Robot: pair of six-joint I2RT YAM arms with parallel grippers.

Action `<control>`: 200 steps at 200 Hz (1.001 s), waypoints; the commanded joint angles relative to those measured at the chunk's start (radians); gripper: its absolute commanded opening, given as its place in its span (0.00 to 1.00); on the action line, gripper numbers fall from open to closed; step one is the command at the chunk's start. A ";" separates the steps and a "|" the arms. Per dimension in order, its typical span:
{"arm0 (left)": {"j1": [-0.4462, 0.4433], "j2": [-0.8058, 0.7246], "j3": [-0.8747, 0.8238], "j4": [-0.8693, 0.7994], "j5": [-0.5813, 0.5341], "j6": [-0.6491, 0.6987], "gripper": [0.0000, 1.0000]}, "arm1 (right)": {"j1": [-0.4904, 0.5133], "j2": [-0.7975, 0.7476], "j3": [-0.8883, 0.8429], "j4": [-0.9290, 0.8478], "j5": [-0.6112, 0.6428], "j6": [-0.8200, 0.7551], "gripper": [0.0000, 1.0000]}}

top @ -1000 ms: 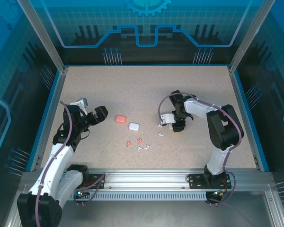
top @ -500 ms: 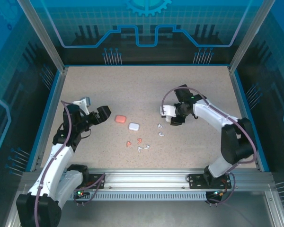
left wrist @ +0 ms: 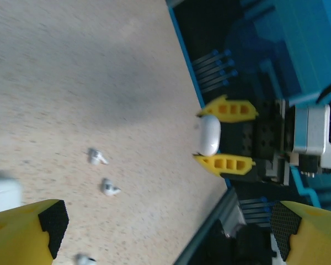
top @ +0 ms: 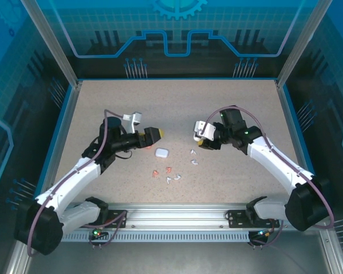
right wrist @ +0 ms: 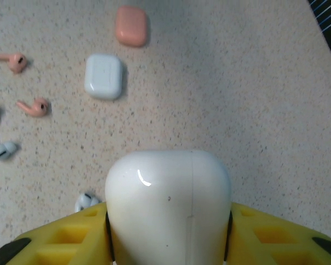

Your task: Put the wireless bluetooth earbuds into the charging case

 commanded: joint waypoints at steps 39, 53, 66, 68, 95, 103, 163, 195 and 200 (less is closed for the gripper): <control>-0.114 0.145 0.087 0.151 0.073 -0.071 0.95 | 0.064 -0.027 -0.019 0.066 -0.040 0.069 0.46; -0.130 0.181 0.106 0.168 0.084 -0.074 0.92 | 0.072 -0.027 -0.020 0.070 -0.040 0.074 0.46; -0.146 0.212 0.123 0.185 0.089 -0.077 0.89 | 0.079 -0.028 -0.018 0.073 -0.041 0.078 0.46; -0.148 0.217 0.126 0.187 0.089 -0.079 0.89 | 0.081 -0.029 -0.019 0.073 -0.042 0.079 0.46; -0.178 0.278 0.151 0.224 0.092 -0.089 0.83 | 0.093 -0.026 -0.014 0.076 -0.040 0.082 0.46; -0.186 0.293 0.156 0.239 0.093 -0.096 0.81 | 0.096 -0.027 -0.012 0.076 -0.039 0.083 0.46; -0.235 0.375 0.182 0.261 0.081 -0.101 0.66 | 0.108 -0.020 -0.003 0.071 -0.033 0.083 0.46; -0.241 0.393 0.186 0.264 0.070 -0.100 0.56 | 0.112 -0.017 -0.003 0.069 -0.031 0.081 0.46; -0.242 0.395 0.186 0.265 0.069 -0.100 0.55 | 0.112 -0.014 -0.001 0.069 -0.031 0.081 0.46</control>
